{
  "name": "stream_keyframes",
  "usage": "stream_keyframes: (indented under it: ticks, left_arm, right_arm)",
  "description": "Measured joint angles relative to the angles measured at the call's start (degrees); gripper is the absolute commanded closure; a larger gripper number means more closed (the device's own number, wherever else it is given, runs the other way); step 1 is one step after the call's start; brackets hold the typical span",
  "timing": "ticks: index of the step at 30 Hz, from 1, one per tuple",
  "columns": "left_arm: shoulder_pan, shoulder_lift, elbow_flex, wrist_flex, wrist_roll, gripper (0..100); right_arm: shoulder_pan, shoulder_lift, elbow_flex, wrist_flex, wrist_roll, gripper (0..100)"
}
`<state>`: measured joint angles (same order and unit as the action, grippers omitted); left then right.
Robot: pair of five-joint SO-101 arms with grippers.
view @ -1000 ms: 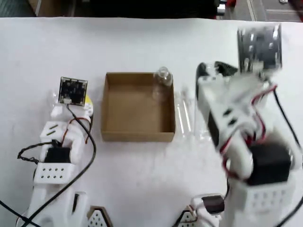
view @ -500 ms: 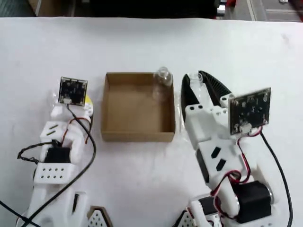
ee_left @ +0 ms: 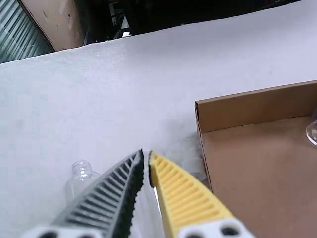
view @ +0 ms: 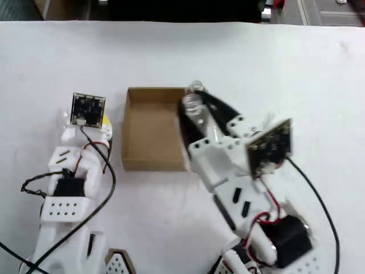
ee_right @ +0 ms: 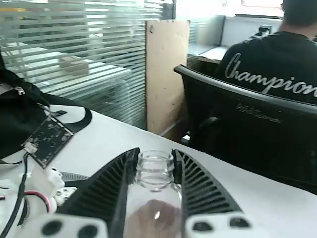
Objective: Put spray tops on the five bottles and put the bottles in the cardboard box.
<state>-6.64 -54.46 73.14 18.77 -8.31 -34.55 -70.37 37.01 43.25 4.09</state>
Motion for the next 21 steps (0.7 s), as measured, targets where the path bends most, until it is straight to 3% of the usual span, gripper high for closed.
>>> stream_keyframes:
  ticks: [4,10,15,21]
  left_arm:
    - [-2.37,0.0,0.0,-1.05,0.0,97]
    - [-3.25,0.0,1.23,-4.22,0.0,97]
    - [-3.25,0.0,1.67,-5.45,0.0,97]
    - [-3.25,0.0,1.67,-5.8,0.0,97]
  right_arm:
    - [-2.9,1.14,9.41,-12.92,0.0,98.3]
    - [-3.25,8.97,23.3,-42.11,0.0,98.3]
    - [-1.23,27.96,22.24,-63.3,-0.09,98.1]
    - [1.23,50.55,17.23,-74.46,-0.09,98.2]
